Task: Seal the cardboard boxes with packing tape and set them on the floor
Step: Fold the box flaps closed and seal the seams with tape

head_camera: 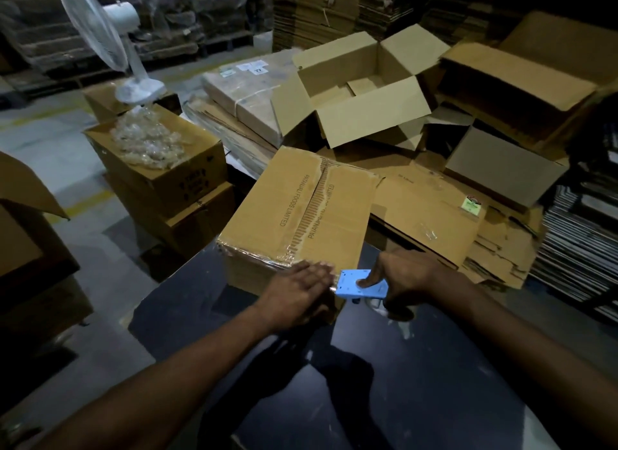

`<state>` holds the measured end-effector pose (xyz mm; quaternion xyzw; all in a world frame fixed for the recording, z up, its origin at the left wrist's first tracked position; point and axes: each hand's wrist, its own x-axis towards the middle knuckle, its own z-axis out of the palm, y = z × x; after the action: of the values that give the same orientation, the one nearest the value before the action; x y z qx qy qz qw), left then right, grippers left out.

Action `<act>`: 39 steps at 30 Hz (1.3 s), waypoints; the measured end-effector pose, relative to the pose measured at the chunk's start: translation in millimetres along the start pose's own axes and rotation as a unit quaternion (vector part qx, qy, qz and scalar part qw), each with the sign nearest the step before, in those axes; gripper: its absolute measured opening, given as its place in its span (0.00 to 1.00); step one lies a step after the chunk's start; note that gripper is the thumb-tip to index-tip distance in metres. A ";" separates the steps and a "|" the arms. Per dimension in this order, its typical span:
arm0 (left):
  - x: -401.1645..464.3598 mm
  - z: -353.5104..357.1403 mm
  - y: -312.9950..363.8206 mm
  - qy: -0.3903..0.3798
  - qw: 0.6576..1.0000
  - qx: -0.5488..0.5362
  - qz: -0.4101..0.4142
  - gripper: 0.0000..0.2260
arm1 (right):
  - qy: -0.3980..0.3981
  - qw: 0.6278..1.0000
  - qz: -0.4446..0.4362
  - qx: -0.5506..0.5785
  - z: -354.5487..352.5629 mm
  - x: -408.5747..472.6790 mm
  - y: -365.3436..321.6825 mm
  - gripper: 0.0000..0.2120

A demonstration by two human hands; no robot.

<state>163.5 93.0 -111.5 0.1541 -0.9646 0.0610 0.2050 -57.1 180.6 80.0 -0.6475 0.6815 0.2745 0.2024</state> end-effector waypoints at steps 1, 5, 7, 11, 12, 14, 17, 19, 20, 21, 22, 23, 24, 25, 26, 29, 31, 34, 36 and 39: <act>5.3 6.5 7.6 -0.006 1.000 0.003 0.007 0.29 | 0.007 1.000 0.001 0.004 -0.4 -2.3 -0.4 0.40; 6.8 9.8 6.9 0.031 0.999 -0.005 0.010 0.22 | 0.018 0.999 0.011 0.041 12.0 -9.2 8.3 0.40; 5.9 9.5 3.2 0.025 0.999 0.008 0.020 0.23 | 0.025 0.998 0.016 0.058 19.9 -13.6 16.9 0.40; 4.9 10.1 1.3 0.032 0.999 -0.028 0.011 0.23 | 0.020 0.998 0.008 0.060 34.5 -28.1 37.9 0.34; 4.3 9.7 1.3 0.032 0.999 -0.038 0.010 0.24 | 0.019 0.998 0.000 0.066 39.7 -31.9 44.8 0.30; 3.7 8.7 0.6 0.020 0.999 -0.046 0.006 0.27 | 0.028 0.994 -0.007 0.102 50.0 -38.4 58.9 0.22; 4.3 9.3 -0.9 0.000 0.998 -0.060 -0.003 0.32 | 0.022 0.992 -0.022 0.121 61.5 -49.3 69.3 0.20; 4.9 7.7 1.1 -0.014 0.997 -0.080 -0.012 0.33 | 0.008 0.993 0.003 0.121 66.4 -49.9 66.0 0.25; 4.9 5.3 1.7 -0.024 0.996 -0.090 -0.016 0.32 | 0.002 0.993 0.014 0.116 68.4 -46.2 61.2 0.28; 5.5 2.7 1.4 -0.032 0.995 -0.097 -0.016 0.32 | 0.000 0.993 0.020 0.113 69.0 -40.5 54.3 0.30; 6.3 -1.3 -0.1 -0.051 0.993 -0.108 -0.016 0.33 | 0.002 0.994 0.020 0.108 70.9 -33.9 47.9 0.31; 6.7 -3.7 -2.7 -0.071 0.990 -0.118 -0.014 0.35 | 0.010 0.994 0.017 0.105 75.1 -24.3 42.5 0.32; 7.6 -6.9 -5.0 -0.093 0.988 -0.123 -0.013 0.36 | 0.026 0.994 0.020 0.106 79.9 -15.0 39.3 0.32; 9.0 -10.1 -6.1 -0.103 0.987 -0.122 -0.012 0.35 | 0.042 0.993 0.025 0.110 82.4 -8.9 35.7 0.32; 10.8 -13.7 -5.6 -0.109 0.987 -0.116 -0.014 0.32 | 0.053 0.992 0.031 0.113 86.2 -3.2 33.3 0.32; 18.2 -23.1 2.1 -0.117 0.988 -0.099 -0.021 0.28 | 0.065 0.987 0.035 0.141 90.1 8.0 23.6 0.29; 18.4 -24.2 5.5 -0.125 0.987 -0.099 -0.023 0.28 | 0.084 0.982 0.046 0.160 87.9 12.0 19.9 0.25; 19.5 -29.1 6.7 -0.129 0.987 -0.088 -0.028 0.25 | 0.091 0.988 0.085 0.096 97.4 20.5 7.7 0.15; 21.8 -30.4 8.3 -0.134 0.988 -0.074 -0.036 0.24 | 0.037 0.994 0.105 0.003 121.4 26.5 -2.9 0.08; 28.1 -42.1 13.4 -0.143 0.986 -0.068 -0.044 0.27 | -0.051 0.991 0.106 0.056 162.7 41.2 3.8 0.12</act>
<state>150.7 105.7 -62.3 0.1893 -0.9782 -0.0364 0.0775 -77.1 252.4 -70.4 -0.5444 0.7495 0.2881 0.2426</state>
